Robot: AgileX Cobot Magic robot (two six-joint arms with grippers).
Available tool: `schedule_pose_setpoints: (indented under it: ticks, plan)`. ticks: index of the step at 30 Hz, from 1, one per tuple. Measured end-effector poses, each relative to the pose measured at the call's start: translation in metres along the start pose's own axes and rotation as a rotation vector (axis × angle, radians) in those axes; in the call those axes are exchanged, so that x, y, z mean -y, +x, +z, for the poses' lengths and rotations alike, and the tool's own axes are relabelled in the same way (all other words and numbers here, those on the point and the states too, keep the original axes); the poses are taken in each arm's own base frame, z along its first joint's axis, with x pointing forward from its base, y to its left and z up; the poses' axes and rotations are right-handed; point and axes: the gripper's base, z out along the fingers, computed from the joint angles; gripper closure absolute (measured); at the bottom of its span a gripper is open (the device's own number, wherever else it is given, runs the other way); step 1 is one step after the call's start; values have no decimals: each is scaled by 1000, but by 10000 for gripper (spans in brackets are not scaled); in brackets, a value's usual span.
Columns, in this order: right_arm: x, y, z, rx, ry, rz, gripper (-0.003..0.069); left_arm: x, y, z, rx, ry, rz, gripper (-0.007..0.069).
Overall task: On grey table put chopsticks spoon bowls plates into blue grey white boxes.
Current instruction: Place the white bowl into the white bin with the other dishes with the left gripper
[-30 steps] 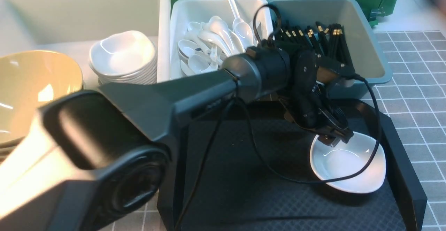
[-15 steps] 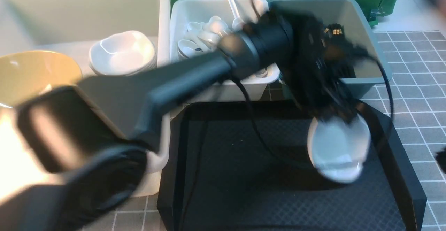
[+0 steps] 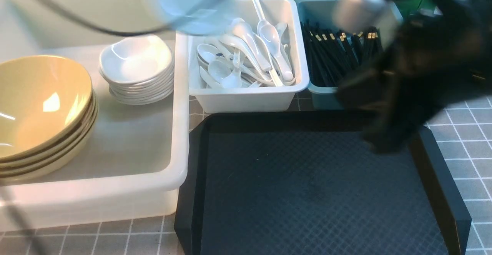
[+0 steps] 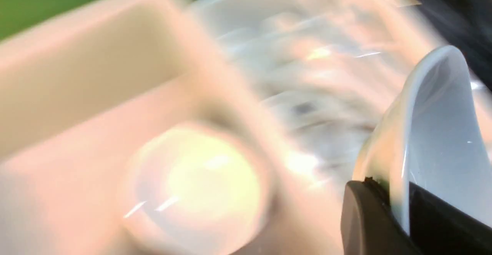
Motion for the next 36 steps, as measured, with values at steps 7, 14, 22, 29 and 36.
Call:
schedule_pose_setpoints:
  ticks: [7,14,22,29,36]
  plan:
    - [-3,-10,39,-57,-48,-21,627,-88,44,33,11,-64,-280,624]
    - [-3,-8,60,-110,-57,-21,627,-110,65,107,33,-25,-283,612]
    - [-3,-8,61,-113,-56,-25,627,-120,79,146,2,-33,-220,339]
    - [-3,-9,61,-106,-55,-42,626,-121,82,150,-15,-36,-196,33]
    - [-3,-8,61,-112,-57,-45,625,-109,79,150,-26,0,-199,60]
